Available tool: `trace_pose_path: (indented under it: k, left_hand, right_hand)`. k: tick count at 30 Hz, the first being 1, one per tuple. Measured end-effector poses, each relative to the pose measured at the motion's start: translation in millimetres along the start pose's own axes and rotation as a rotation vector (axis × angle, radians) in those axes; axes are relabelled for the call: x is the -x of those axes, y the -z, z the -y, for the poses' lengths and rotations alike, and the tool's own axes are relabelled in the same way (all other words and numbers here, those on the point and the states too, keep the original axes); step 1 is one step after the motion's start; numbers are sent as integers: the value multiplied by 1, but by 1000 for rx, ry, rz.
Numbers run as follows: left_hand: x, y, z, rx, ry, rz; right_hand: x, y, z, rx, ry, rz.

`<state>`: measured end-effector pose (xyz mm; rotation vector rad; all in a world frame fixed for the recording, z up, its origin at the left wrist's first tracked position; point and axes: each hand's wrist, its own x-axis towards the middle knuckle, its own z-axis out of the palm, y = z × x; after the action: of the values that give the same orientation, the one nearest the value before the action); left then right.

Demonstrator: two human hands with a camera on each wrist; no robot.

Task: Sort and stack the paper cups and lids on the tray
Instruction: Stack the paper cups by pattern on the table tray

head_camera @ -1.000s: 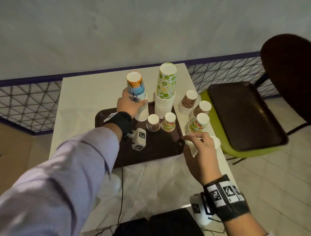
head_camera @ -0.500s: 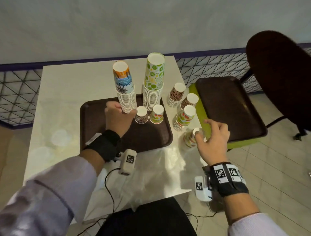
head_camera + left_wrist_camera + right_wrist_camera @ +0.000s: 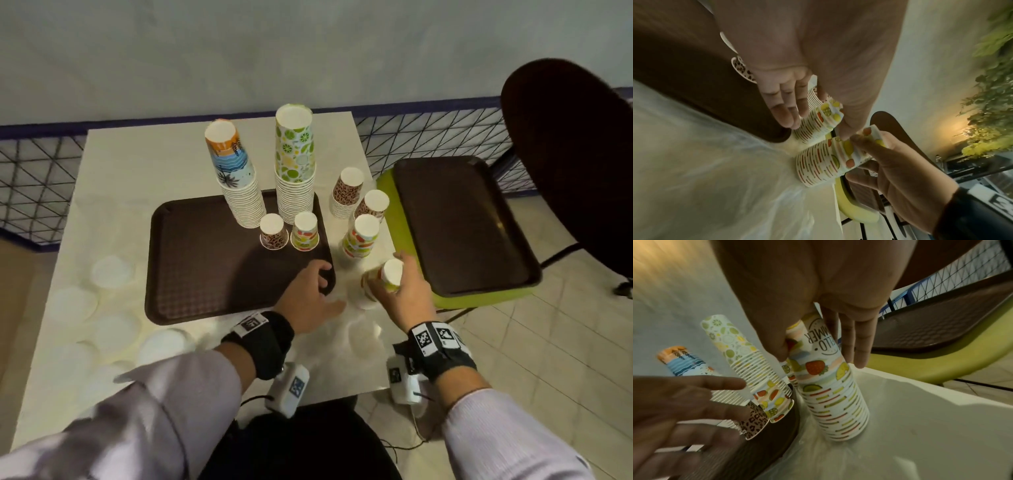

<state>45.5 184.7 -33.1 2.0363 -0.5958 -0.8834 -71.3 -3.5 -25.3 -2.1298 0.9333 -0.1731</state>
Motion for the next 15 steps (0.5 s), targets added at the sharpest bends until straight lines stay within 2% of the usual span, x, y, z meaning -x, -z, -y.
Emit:
trace_pose_path:
  k: [2,4,8,12,15]
  left_hand:
    - [-9,-18,-7,-22,13,40]
    - [-19,-36,-14,-6,51,79]
    - [-34,-70,-19,0,144,138]
    - [-38,-92,-22,-54,170,104]
    - [-39,-99,-22,-5,194,80]
  right_hand:
    - [1,5,-6,-45,-21,-3]
    - [2,6,-19,-89,34,5]
    - [1,10,-40,-185,9,144]
    - [-4,10,-62,-336,-59,273]
    - [-10,11,-71,-390,-76,328]
